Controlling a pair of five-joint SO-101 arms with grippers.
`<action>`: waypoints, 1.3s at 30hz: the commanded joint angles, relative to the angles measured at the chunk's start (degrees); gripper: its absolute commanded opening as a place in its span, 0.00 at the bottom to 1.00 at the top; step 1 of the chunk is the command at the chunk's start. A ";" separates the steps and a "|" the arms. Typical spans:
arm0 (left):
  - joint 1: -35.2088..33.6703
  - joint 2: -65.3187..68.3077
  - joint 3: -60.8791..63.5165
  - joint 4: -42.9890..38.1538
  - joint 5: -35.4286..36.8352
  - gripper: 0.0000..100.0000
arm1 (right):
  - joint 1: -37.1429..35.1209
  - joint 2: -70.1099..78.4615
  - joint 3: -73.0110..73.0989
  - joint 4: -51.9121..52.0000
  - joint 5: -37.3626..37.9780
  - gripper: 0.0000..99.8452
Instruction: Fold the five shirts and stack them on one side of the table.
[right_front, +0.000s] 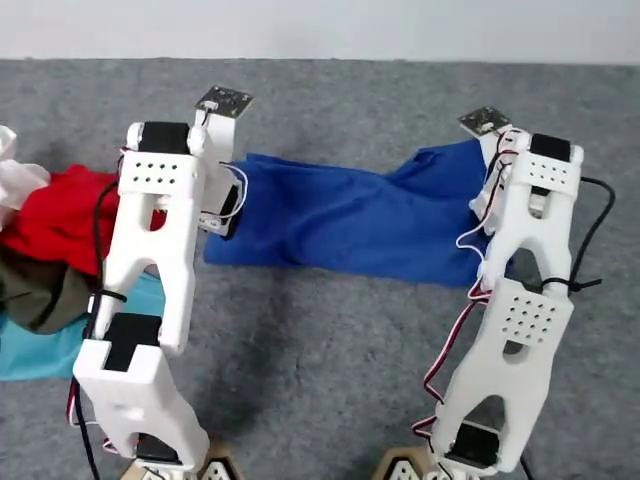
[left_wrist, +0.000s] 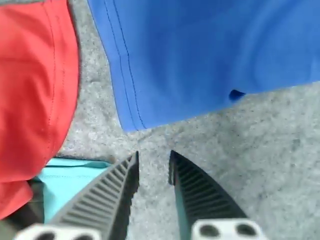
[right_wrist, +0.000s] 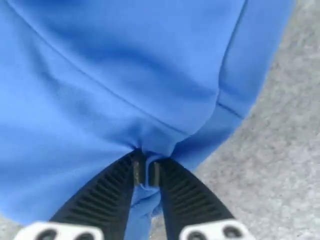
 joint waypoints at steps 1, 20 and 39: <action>-0.09 -3.08 -0.13 1.23 -0.62 0.10 | 0.48 -0.92 -0.53 -1.80 -0.09 0.01; 0.35 -3.34 5.58 1.23 -0.62 0.10 | 3.56 2.68 -10.99 4.09 -0.09 0.24; 0.44 -2.64 10.51 1.23 -0.88 0.10 | 6.11 -3.21 -7.47 16.75 3.16 0.25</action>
